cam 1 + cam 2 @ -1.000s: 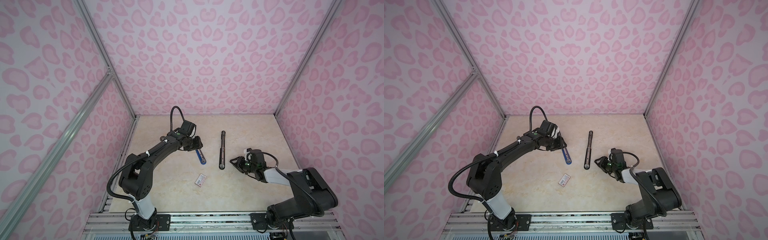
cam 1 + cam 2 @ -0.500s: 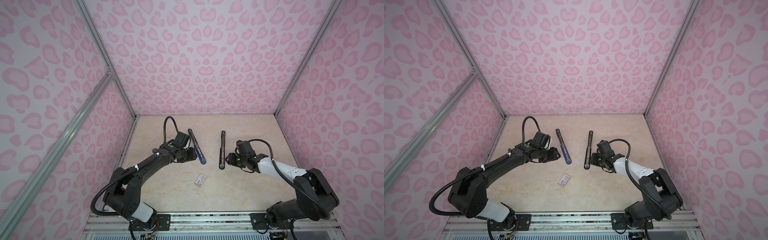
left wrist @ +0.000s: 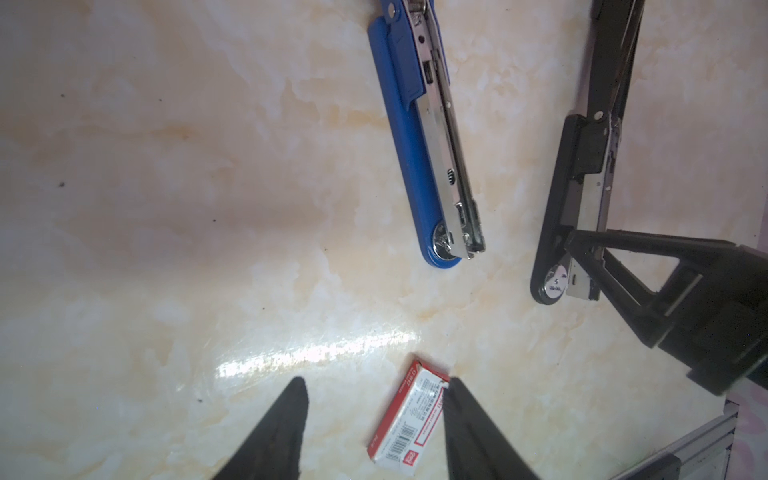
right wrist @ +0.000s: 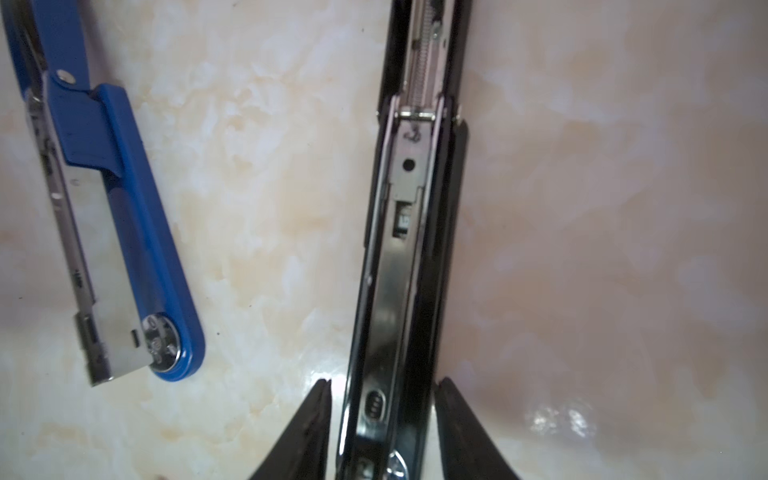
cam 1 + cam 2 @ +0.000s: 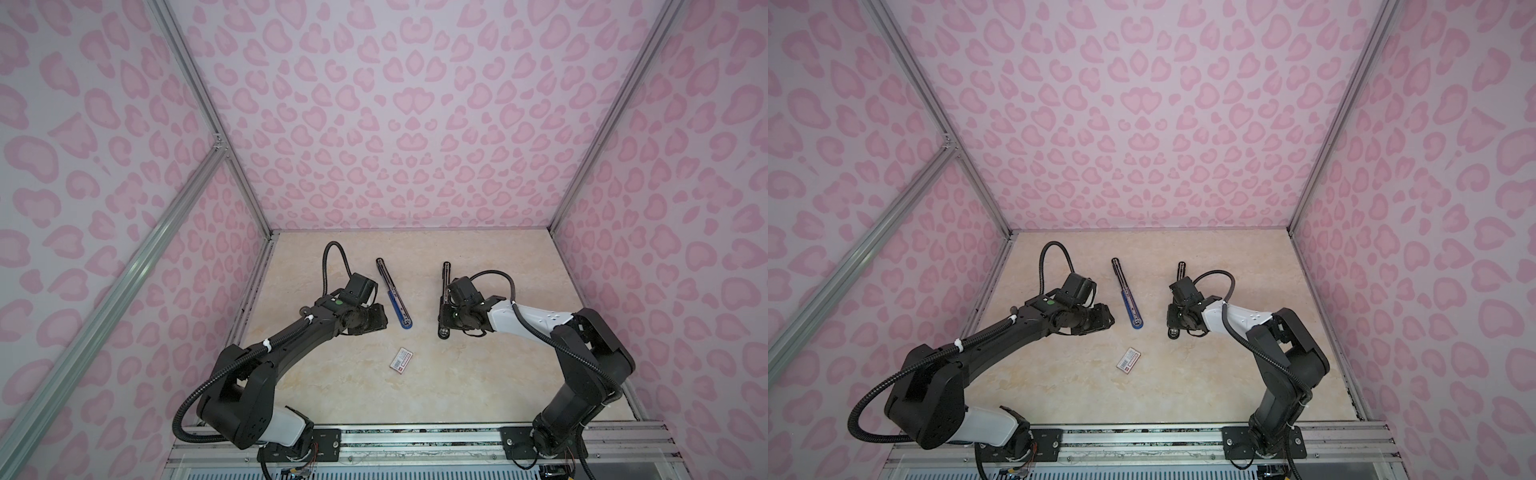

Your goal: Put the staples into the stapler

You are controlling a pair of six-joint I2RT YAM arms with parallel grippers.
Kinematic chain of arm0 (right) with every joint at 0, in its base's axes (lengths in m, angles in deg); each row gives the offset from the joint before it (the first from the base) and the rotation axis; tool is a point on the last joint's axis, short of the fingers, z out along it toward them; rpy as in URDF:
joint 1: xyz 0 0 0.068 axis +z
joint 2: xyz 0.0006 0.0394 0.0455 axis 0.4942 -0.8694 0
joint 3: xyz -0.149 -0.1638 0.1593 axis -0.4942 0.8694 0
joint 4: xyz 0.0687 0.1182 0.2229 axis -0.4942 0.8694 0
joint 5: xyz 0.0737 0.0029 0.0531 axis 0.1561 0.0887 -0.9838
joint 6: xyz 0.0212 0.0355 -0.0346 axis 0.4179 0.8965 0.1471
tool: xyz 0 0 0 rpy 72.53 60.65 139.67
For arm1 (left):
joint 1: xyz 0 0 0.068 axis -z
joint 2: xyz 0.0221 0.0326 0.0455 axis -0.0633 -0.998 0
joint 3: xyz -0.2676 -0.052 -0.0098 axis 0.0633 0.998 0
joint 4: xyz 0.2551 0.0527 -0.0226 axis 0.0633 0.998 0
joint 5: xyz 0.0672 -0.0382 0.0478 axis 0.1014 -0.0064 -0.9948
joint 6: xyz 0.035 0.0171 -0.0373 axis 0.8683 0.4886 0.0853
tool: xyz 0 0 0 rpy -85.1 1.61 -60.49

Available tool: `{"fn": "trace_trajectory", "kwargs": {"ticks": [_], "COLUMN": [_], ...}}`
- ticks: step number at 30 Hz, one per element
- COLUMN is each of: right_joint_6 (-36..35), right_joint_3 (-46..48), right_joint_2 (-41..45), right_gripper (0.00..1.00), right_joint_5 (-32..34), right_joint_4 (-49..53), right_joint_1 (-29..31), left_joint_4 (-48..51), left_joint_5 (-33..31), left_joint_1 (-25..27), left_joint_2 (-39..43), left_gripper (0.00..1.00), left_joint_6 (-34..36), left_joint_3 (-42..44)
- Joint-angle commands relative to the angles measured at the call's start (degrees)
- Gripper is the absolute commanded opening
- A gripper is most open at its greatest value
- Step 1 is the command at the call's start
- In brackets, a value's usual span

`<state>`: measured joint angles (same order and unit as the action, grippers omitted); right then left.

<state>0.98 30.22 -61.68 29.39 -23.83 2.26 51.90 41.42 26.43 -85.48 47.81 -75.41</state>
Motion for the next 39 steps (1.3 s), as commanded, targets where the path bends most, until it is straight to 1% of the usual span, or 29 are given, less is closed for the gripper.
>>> {"fn": "trace_trajectory", "kwargs": {"ticks": [1,7,14,22,24,26,29,33,39], "right_joint_6": [-2.04,-4.97,-7.72,-10.17,-10.66,-10.99,-11.34,-10.78,-10.16], "right_joint_3": [-1.36,-6.22,-11.62,-17.52,-19.15,-20.4,-19.58,-14.97,-5.1], "right_joint_2": [-1.51,-5.34,-9.2,-13.39,-14.25,-14.57,-12.63,-6.78,4.38], "right_gripper": [0.36,0.27,0.23,0.19,0.23,0.32,0.41,0.44,0.44], "right_joint_5": [3.28,5.64,7.43,7.81,8.07,8.11,8.09,6.16,2.55], "right_joint_4": [2.53,4.64,5.72,6.76,7.18,7.96,7.61,6.1,3.2], "right_joint_1": [0.07,-1.21,-3.46,-4.94,-5.14,-5.13,-4.9,-4.72,-3.25], "left_joint_4": [-1.13,-1.32,-1.06,-1.14,-1.23,-1.37,-1.56,-1.73,-1.84], "left_joint_5": [-0.67,-0.35,-0.38,-0.46,-0.56,-0.3,0.53,2.17,6.35], "left_joint_1": [0.02,0.08,0.74,2.65,3.28,4.0,5.36,7.22,9.44], "left_joint_2": [-0.18,-0.35,0.49,0.15,0.04,0.06,0.01,-0.49,0.54], "left_gripper": [0.56,0.56,0.56,0.56,0.56,0.57,0.59,0.61,0.61], "left_joint_6": [-0.21,-0.12,0.31,0.49,0.66,1.08,2.1,3.31,4.03], "left_joint_3": [0.3,1.17,2.64,4.01,4.1,4.1,4.17,4.62,6.97]}}
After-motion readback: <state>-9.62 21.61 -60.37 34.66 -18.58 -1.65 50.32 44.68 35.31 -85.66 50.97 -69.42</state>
